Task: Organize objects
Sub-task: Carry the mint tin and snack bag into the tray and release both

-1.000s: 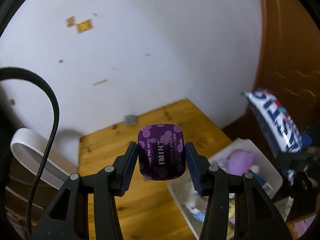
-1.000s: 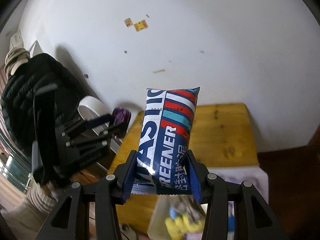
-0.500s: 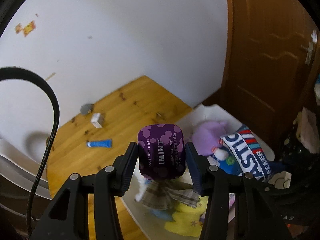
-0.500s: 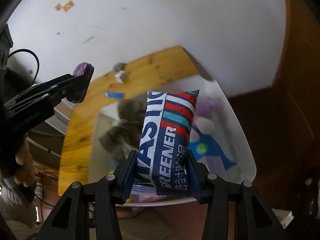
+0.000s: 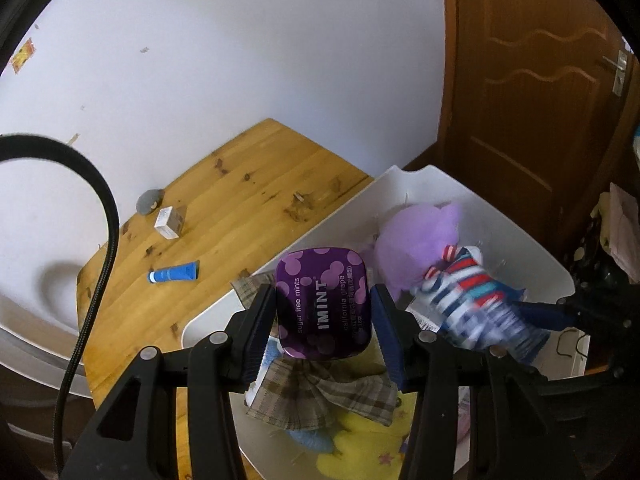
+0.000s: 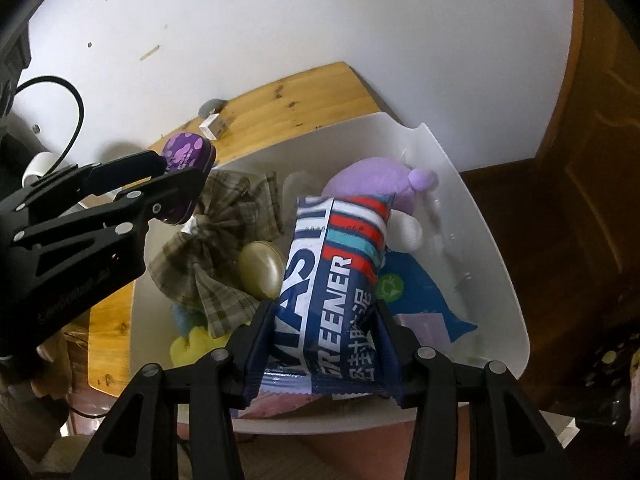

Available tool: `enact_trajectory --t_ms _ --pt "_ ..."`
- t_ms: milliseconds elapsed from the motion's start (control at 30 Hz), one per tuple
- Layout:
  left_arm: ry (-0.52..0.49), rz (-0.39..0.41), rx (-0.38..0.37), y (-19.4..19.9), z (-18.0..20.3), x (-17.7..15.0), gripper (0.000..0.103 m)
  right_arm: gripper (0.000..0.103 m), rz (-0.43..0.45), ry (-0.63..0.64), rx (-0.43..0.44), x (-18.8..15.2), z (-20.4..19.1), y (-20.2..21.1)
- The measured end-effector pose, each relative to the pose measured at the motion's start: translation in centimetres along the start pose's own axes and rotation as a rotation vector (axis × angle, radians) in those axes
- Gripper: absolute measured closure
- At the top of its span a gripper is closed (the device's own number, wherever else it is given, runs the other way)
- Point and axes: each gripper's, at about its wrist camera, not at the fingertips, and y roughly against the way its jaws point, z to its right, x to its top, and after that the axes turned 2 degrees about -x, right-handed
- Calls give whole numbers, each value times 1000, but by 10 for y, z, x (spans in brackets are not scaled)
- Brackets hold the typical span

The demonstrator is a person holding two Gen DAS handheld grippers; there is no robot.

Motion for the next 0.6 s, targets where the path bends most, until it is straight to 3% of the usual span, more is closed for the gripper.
enact_trajectory --t_ms 100,167,333,600 --pt "-2 -9 -6 -4 1 0 50 50 -9 4 1 -1 0 -1" --pt "-12 7 8 -2 3 0 50 42 -2 2 -1 0 2 -1" --pt "-16 29 15 2 3 2 43 41 14 5 2 3 1 0" --pt "3 16 -1 -2 -2 0 42 41 22 3 17 2 1 1"
